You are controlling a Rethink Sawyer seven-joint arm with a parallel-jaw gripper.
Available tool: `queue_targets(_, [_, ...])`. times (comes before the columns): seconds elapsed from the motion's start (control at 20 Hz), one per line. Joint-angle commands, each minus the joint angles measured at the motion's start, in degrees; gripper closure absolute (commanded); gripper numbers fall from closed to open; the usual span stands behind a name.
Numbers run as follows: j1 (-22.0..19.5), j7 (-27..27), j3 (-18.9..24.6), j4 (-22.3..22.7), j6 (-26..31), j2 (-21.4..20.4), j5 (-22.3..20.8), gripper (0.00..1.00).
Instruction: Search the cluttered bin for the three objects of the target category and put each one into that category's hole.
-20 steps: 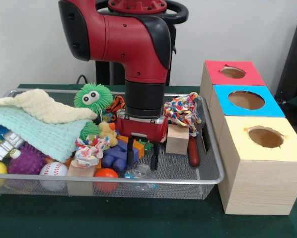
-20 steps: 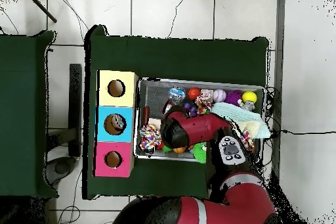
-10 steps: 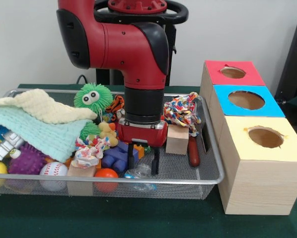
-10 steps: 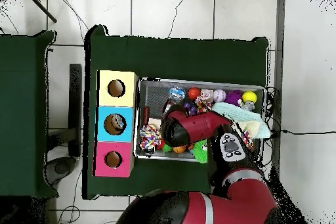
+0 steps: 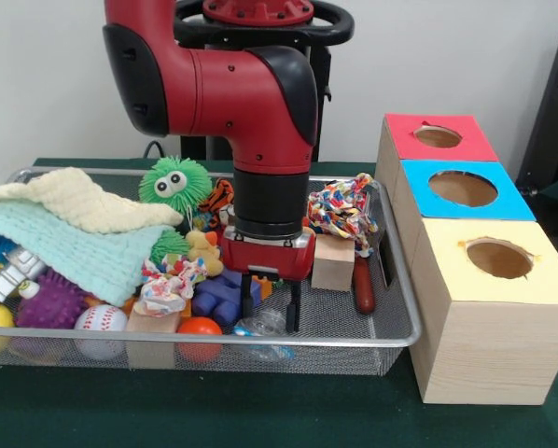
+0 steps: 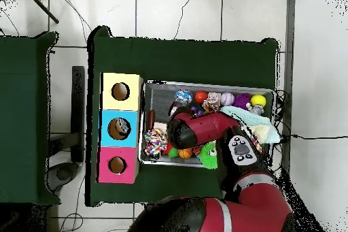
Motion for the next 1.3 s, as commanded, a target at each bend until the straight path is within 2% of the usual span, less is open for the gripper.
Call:
queue_targets(0.05, [-4.6, -18.5, 7.5, -6.4, 12.1, 8.6, -6.3, 0.0])
queue_targets(0.35, [-1.7, -12.2, 4.7, -8.3, 9.6, 9.0, -8.5, 0.0])
queue_targets(0.4, [-1.8, -11.3, 4.8, -8.4, 9.4, 9.1, -8.9, 1.0])
queue_targets(0.65, [0.6, -6.0, 1.7, -9.4, 6.5, 9.1, -8.8, 1.0])
queue_targets(1.3, [1.1, -4.7, 0.5, -10.0, 5.6, 9.3, -8.1, 1.0])
